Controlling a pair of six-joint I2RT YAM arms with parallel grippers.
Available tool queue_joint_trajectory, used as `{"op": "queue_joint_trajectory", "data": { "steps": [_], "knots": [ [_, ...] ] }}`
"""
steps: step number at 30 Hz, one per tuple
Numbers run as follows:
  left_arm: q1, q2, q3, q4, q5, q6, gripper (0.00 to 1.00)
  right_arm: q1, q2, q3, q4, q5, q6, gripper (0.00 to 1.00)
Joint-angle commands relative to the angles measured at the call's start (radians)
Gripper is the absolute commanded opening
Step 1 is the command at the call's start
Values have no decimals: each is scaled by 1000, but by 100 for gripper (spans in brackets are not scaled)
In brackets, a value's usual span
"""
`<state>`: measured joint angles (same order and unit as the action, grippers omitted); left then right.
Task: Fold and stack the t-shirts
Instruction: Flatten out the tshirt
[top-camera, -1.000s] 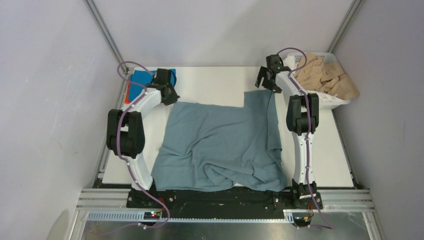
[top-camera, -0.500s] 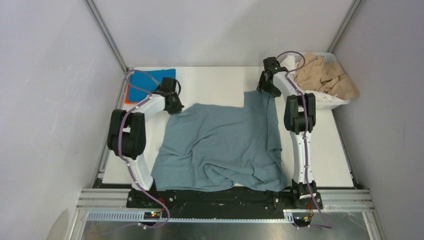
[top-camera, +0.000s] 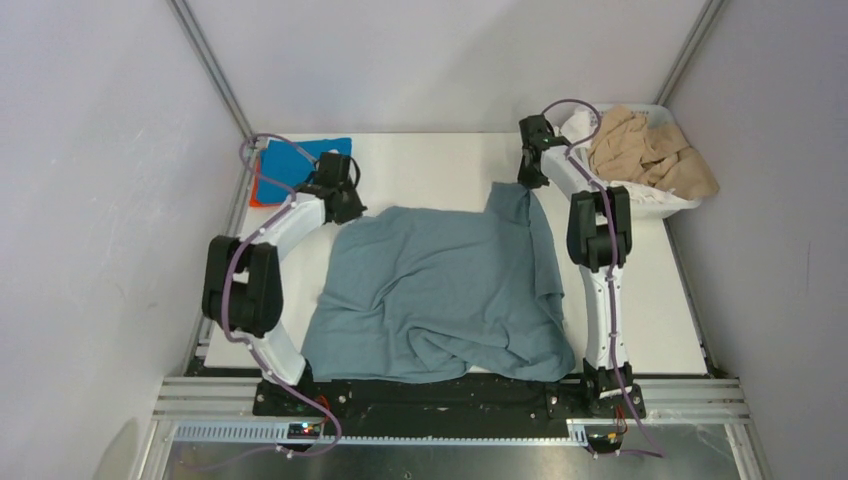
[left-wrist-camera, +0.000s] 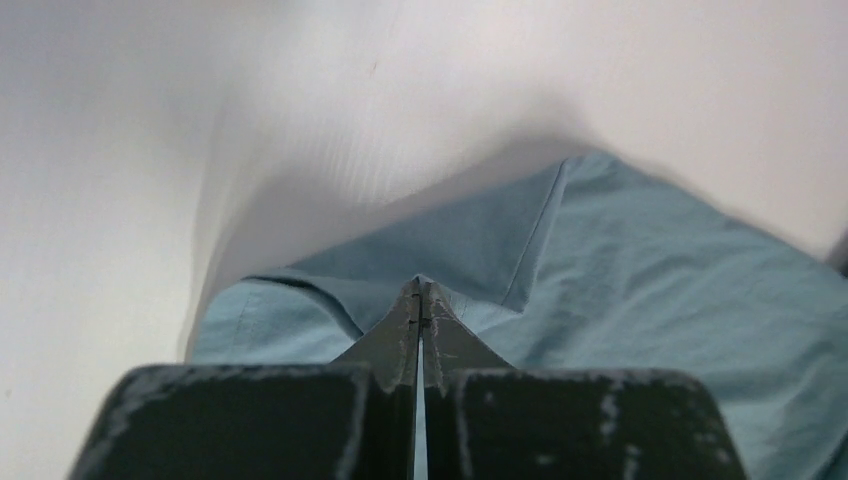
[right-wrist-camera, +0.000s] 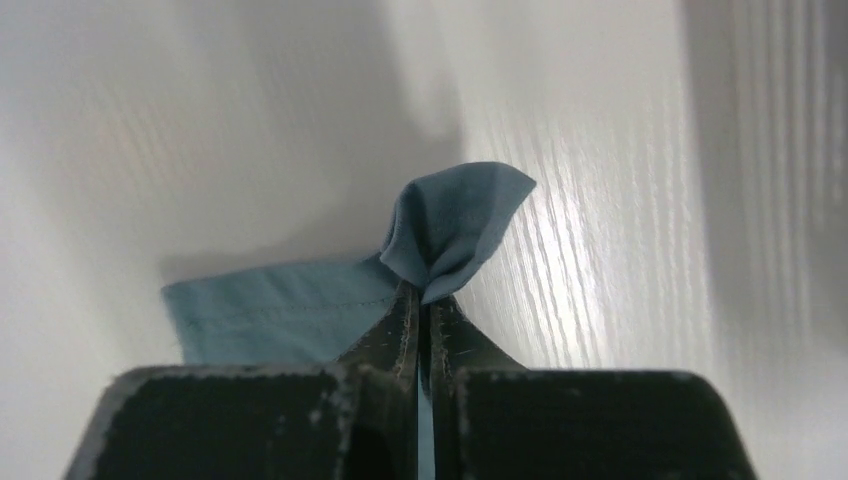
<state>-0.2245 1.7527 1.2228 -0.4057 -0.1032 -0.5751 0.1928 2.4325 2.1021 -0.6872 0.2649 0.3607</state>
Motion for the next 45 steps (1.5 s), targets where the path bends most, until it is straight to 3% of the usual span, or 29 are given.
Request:
{"op": "queue_joint_trajectory", "data": {
  "steps": [1,8,13,16,24,29,34,45],
  "knots": [
    [-4,-151,26,44,-83,13,0,25,-307,-114,136,-25,-98,0],
    [-4,-359,28,52,-138,29,0,42,-690,-310,263,-157,-151,0],
    [-5,-525,102,51,-120,62,0,73,-896,-303,274,-221,-174,0],
    [-4,-615,160,46,-119,82,0,97,-977,-217,235,-240,-192,0],
    [-4,-779,434,-48,-148,146,0,126,-1138,-47,210,-244,-222,0],
    [-4,-917,472,-74,-128,154,0,144,-1282,-14,225,-331,-206,0],
    [-4,-1014,544,-113,-101,157,0,147,-1361,121,182,-450,-152,0],
    [-4,-1039,755,-182,-55,168,0,104,-1428,261,198,-534,-95,0]
  ]
}}
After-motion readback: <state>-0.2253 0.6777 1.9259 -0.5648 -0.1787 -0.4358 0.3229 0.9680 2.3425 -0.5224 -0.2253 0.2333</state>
